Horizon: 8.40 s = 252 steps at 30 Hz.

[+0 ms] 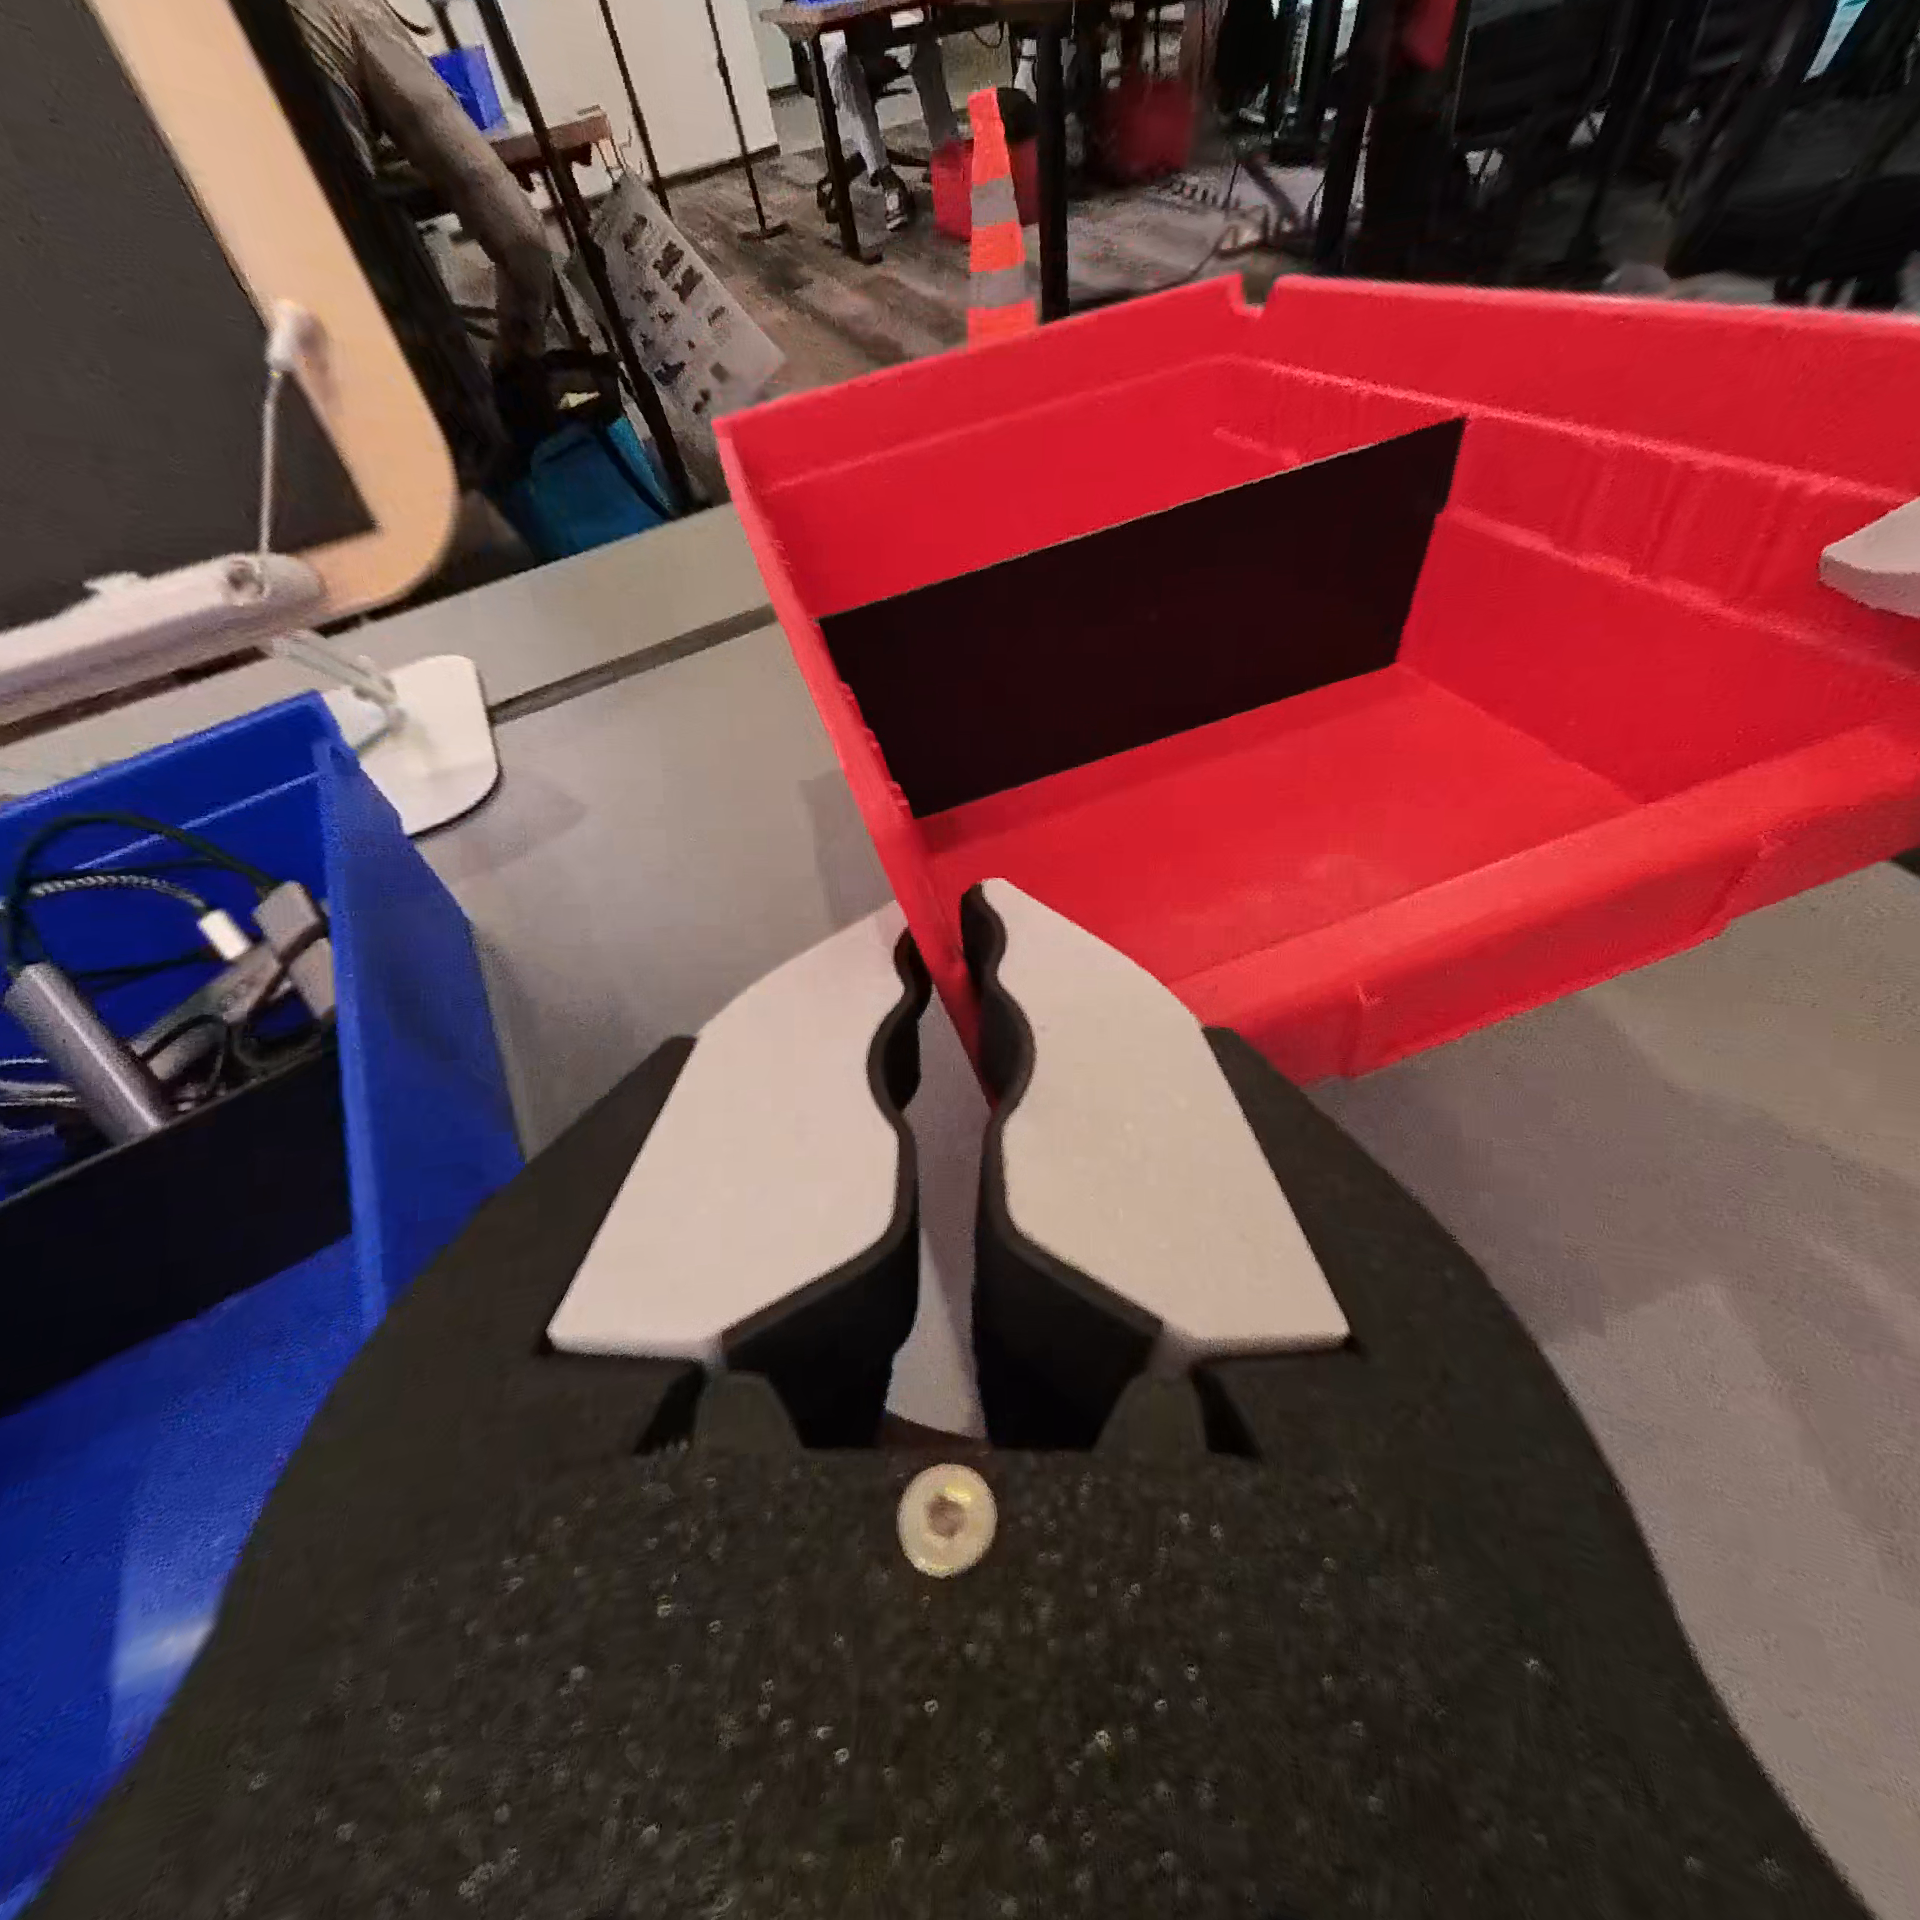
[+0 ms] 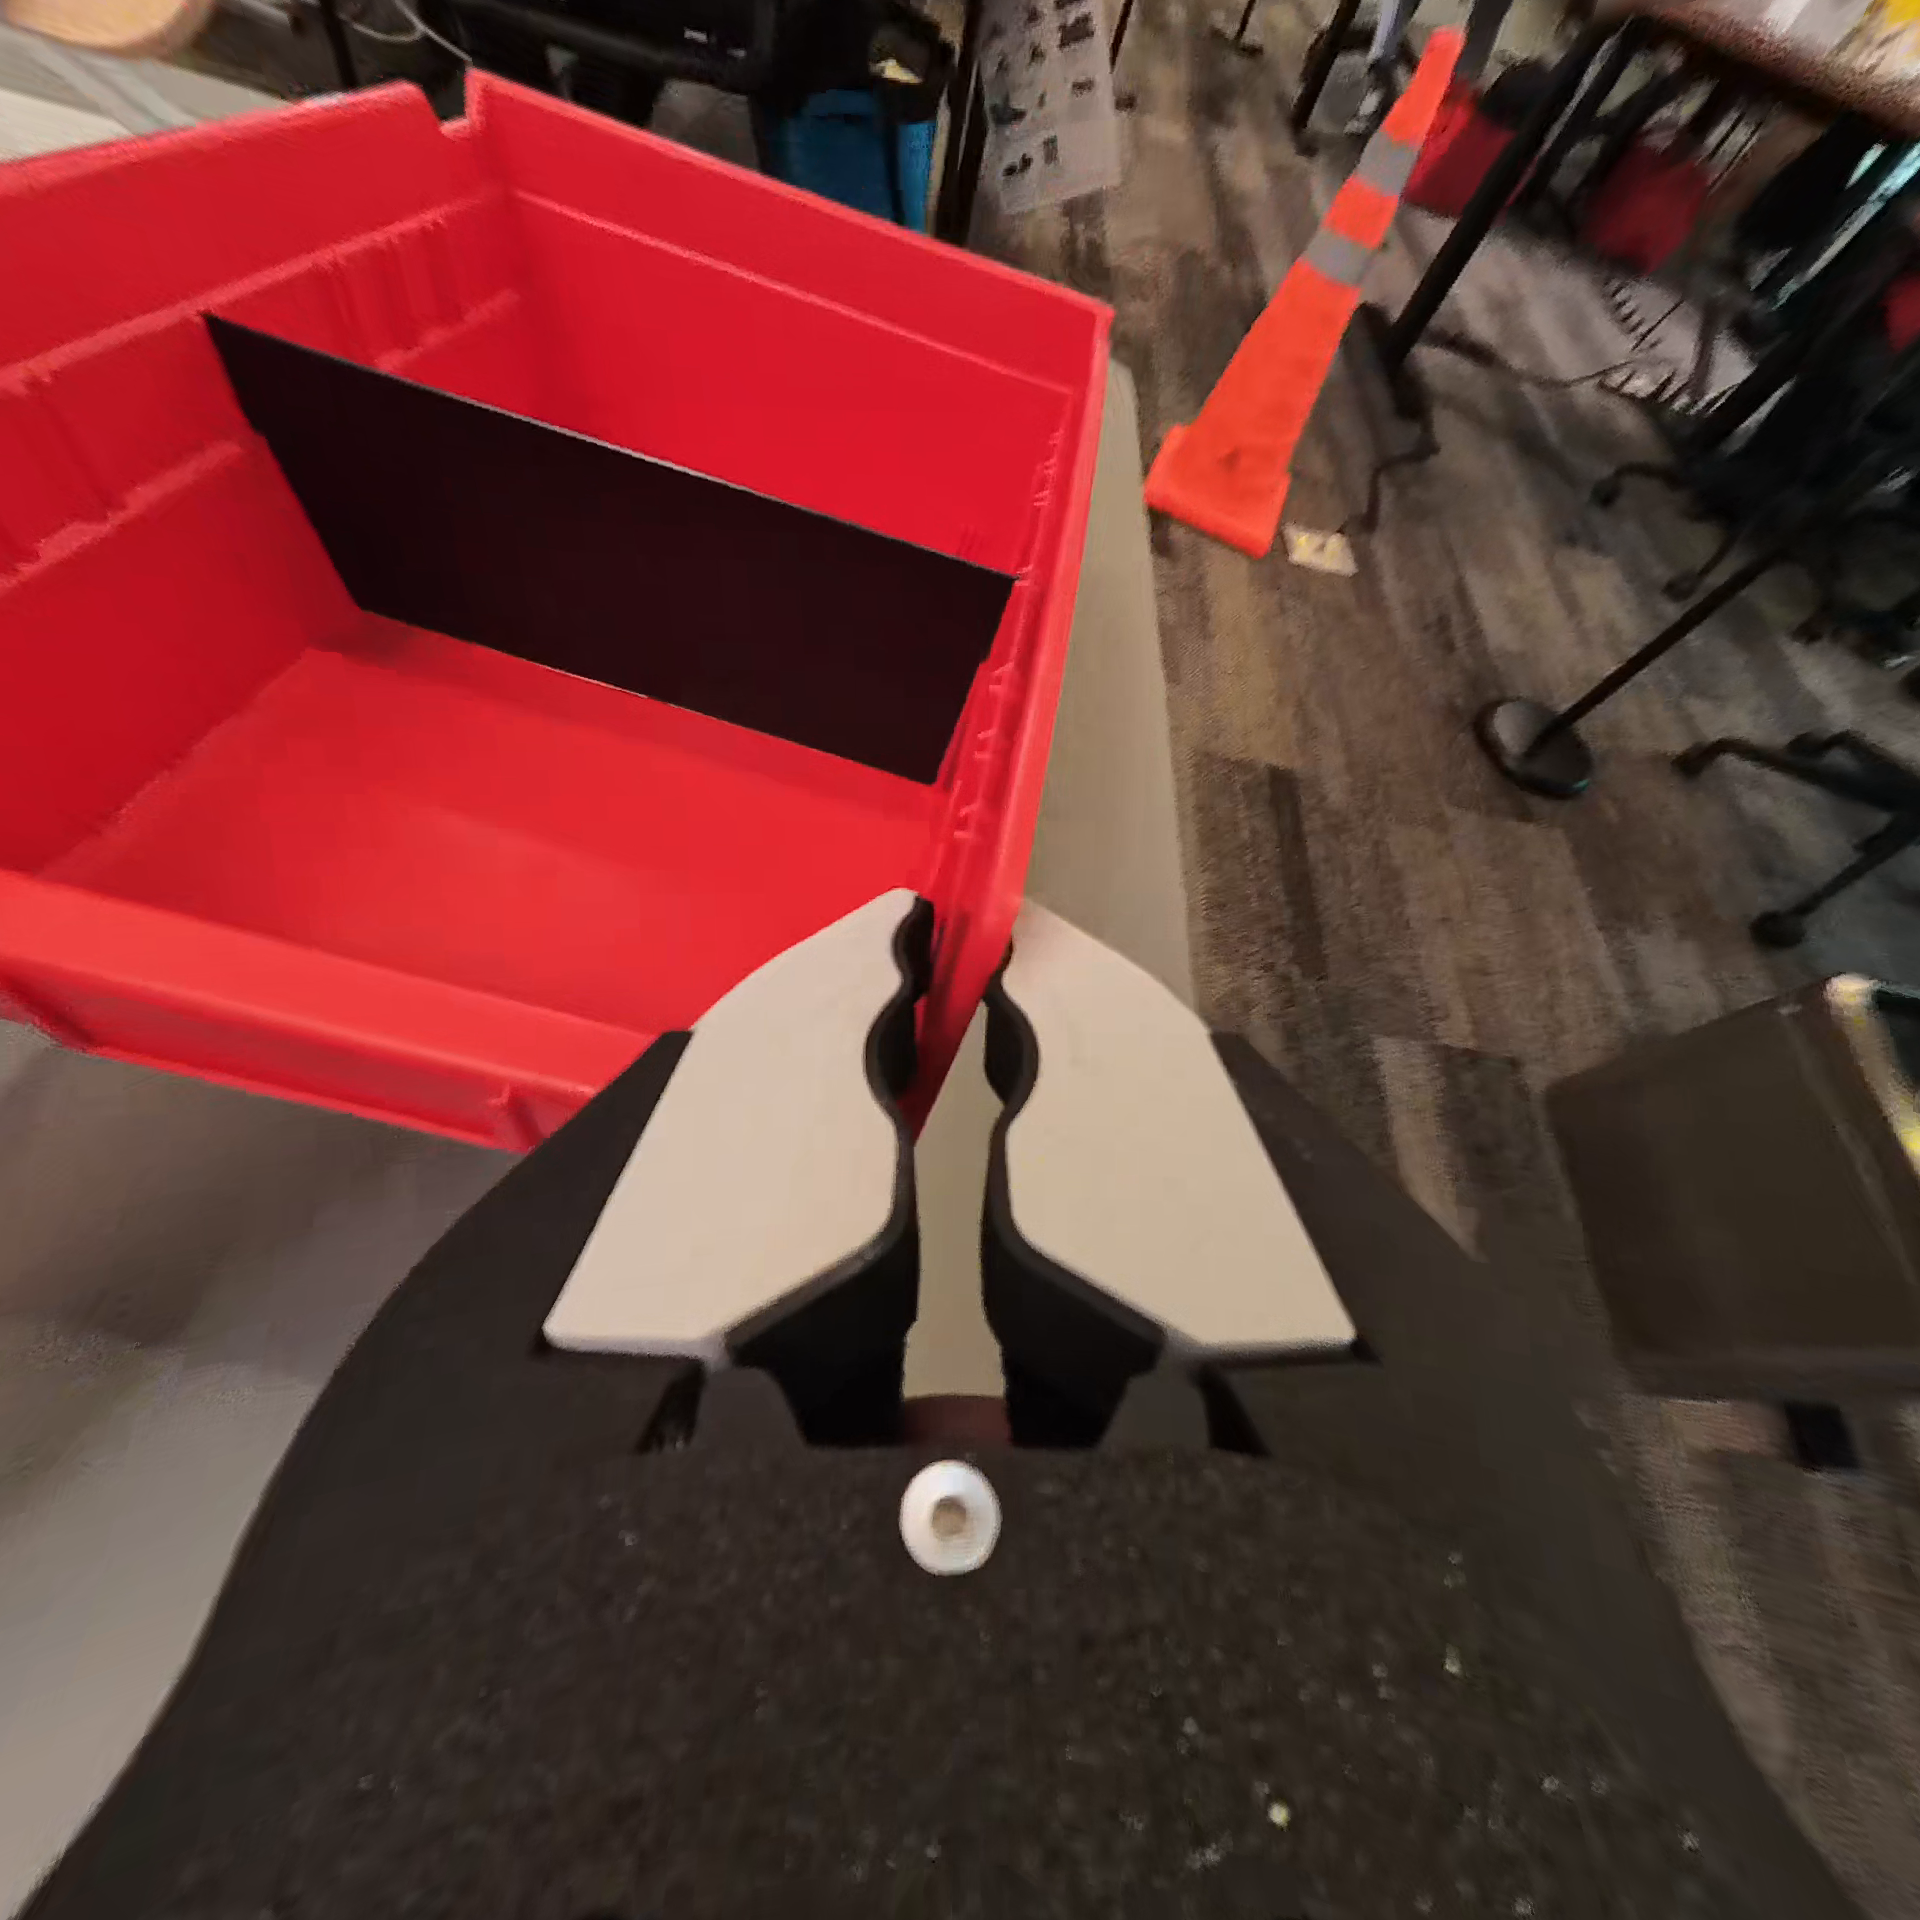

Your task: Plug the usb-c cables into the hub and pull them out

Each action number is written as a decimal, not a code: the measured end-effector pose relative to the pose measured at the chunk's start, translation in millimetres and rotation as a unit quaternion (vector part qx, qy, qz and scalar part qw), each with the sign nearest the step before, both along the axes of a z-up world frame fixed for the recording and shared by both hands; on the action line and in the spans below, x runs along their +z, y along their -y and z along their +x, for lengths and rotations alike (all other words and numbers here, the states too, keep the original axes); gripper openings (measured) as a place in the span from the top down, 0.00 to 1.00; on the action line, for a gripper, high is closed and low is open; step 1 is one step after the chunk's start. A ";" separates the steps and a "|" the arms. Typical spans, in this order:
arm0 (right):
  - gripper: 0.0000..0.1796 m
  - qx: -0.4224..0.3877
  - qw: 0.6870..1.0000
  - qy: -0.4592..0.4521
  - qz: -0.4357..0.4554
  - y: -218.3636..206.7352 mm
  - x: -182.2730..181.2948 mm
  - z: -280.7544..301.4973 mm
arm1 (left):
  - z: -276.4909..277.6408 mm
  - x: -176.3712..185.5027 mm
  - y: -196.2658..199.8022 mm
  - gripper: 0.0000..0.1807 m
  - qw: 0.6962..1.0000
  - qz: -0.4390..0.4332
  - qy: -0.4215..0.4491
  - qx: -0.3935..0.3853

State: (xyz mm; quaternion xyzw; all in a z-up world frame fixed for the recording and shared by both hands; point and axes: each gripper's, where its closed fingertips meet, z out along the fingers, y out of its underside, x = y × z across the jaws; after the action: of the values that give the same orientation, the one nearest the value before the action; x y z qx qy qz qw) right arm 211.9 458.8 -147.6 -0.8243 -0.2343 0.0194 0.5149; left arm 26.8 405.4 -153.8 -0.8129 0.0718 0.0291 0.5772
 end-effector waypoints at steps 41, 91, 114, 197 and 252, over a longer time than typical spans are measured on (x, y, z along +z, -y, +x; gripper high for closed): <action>0.95 0.097 0.985 -0.113 -0.081 110.3 -83.5 -306.5 | -290.0 -76.7 132.3 0.90 0.990 -0.127 0.062 0.029; 0.83 -0.097 0.988 -0.121 0.016 83.1 -71.5 -66.1 | -329.8 -62.6 251.9 0.83 0.987 -0.066 0.143 0.031; 0.82 -0.016 0.987 -0.161 -0.023 89.6 -81.1 -98.0 | -376.9 -62.1 249.2 0.82 0.989 -0.070 0.110 0.063; 0.96 0.355 0.886 -0.282 -0.093 212.3 -44.1 -266.1 | -128.8 -27.2 203.4 0.87 0.910 0.094 -0.349 -0.202; 0.95 0.402 0.763 0.304 0.404 187.1 -86.4 -371.9 | -210.1 -72.2 166.6 0.89 0.985 -0.042 0.050 -0.159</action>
State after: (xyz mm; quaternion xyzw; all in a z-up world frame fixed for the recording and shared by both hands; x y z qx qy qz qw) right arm -160.0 271.6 -234.0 -0.3329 -0.6749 -0.1235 0.6468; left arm -183.3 238.9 -226.0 -0.8150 0.1722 -0.1066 0.5429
